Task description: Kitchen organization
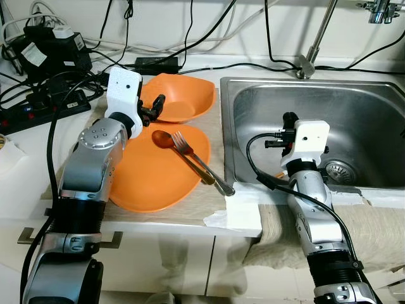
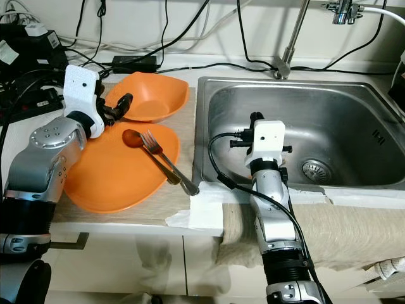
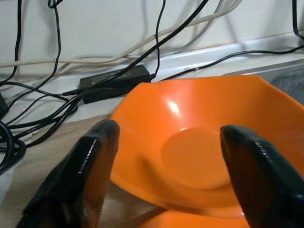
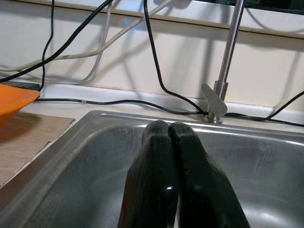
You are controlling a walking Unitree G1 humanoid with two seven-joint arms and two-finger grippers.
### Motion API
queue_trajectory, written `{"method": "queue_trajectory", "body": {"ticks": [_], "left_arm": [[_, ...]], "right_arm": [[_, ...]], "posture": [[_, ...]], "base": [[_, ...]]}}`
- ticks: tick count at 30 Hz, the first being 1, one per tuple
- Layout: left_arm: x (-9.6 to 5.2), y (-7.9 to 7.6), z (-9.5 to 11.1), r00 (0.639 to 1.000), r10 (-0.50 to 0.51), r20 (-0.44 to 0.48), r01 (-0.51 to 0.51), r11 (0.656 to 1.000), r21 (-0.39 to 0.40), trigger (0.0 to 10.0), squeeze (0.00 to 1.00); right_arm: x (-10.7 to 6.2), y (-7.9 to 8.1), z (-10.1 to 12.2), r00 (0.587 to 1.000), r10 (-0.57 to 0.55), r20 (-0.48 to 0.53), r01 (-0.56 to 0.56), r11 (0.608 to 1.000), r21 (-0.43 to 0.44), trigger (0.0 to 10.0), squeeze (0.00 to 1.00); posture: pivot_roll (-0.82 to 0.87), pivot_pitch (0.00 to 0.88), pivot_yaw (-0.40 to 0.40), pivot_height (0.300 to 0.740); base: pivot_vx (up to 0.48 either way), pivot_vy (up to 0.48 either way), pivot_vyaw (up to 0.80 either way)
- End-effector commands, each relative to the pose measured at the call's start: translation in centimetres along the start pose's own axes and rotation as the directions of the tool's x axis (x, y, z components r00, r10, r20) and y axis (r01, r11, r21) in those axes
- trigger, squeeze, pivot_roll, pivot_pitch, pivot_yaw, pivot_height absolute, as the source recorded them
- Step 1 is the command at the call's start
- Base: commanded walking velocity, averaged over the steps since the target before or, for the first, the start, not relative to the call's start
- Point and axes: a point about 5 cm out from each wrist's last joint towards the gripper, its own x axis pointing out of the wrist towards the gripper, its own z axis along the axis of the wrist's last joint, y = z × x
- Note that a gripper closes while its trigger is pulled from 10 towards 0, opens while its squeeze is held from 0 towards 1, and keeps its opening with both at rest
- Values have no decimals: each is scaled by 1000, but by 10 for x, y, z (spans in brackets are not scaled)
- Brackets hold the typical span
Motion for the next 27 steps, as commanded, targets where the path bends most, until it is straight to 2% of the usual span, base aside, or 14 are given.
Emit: {"method": "queue_trajectory", "body": {"ticks": [1,7,10,12,13,17,19,21,26,27], "left_arm": [[3,1,6,1000,-3,15,3,1000,-4,10000,1000],[5,2,2,1000,4,-16,-5,998,-68,10000,1000],[7,5,1,999,31,-42,-38,986,-164,10000,1000],[9,11,-6,990,83,-110,-108,964,-244,10000,1000],[9,13,-9,986,104,-133,-136,955,-264,10000,0],[9,18,-20,965,149,-218,-215,922,-322,10000,0],[9,18,-20,965,149,-218,-215,922,-322,10000,0],[8,20,-28,948,168,-269,-260,897,-358,10000,0],[8,19,-31,945,154,-288,-266,876,-403,10000,0],[10,15,-28,951,134,-278,-252,857,-450,10000,0]], "right_arm": [[0,0,-1,1000,-1,-13,1,1000,-4,10000,0],[0,-1,-1,1000,-1,-15,1,1000,-10,10000,0],[-1,-2,-2,1000,-1,-19,1,1000,-12,10000,0],[-1,-1,-2,1000,0,-20,0,1000,-12,10000,0],[-1,-1,-2,1000,1,-21,-1,1000,-12,10000,0],[-2,-1,-3,1000,3,-24,-4,1000,-13,10000,0],[-2,-1,-3,1000,3,-24,-4,1000,-13,10000,0],[-2,-1,-3,1000,5,-27,-6,1000,-15,10000,0],[-2,-1,-3,1000,8,-29,-8,1000,-16,10000,0],[-1,-1,-3,1000,10,-30,-11,1000,-16,10000,0]], "posture": [[49,0,42,740],[44,0,42,740],[41,0,42,740],[40,0,42,740],[39,0,43,740],[39,0,41,740],[39,0,41,740],[41,0,39,740],[41,0,38,740],[39,0,37,740]], "base": [[0,0,0],[0,0,0],[0,0,0],[0,0,0],[0,0,0],[0,0,0],[0,0,0],[0,0,0],[0,0,0],[0,0,0]]}}
